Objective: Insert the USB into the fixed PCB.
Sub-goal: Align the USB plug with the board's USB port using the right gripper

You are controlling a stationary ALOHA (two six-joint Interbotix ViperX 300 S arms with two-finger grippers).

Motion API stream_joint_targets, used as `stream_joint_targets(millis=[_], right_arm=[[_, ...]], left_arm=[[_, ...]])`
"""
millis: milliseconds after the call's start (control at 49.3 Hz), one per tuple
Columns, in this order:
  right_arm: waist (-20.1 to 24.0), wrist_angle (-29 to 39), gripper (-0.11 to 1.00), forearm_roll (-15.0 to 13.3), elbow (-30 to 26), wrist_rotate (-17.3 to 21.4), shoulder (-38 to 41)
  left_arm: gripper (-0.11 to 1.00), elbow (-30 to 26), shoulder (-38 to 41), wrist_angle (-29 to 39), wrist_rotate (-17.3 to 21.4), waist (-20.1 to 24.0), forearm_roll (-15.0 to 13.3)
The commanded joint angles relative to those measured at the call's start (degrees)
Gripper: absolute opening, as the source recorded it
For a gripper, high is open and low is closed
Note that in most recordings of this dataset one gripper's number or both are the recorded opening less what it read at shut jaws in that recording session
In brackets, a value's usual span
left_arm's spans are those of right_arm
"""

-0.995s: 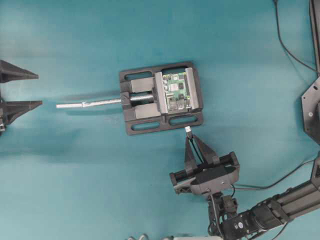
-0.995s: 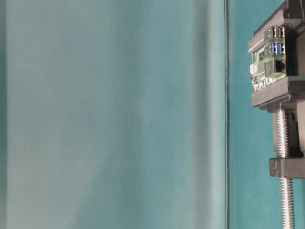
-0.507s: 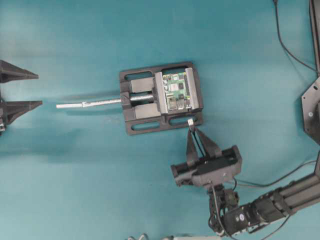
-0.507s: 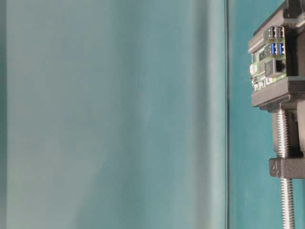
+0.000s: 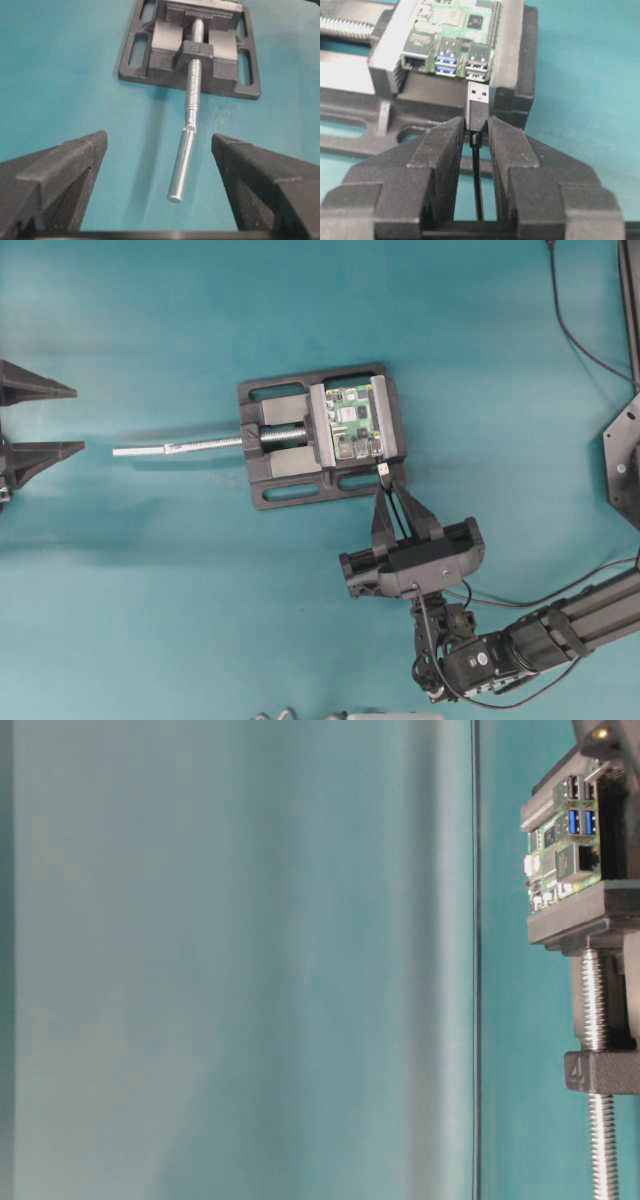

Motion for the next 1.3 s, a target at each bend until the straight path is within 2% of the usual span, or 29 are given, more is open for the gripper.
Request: stream_joint_targets(millis=[0,710,1279], right_arm=[[-0.62,-0.44,0.21,-0.35,-0.35,-0.26,-2.46],[-1.76,0.35,0.21,-0.88,-1.76,-5.89,-2.55],[-1.76,-0.26,0.21,-0.88,-1.67,-6.77,-3.08]], left_arm=[[1.0,-0.79,0.35,-0.44,-0.44,0.09,0.18],[1.0,-0.7,0.35,-0.44,-0.44,0.09,0.18],[1.0,-0.7,0.35,-0.44,-0.44,0.09,0.18]])
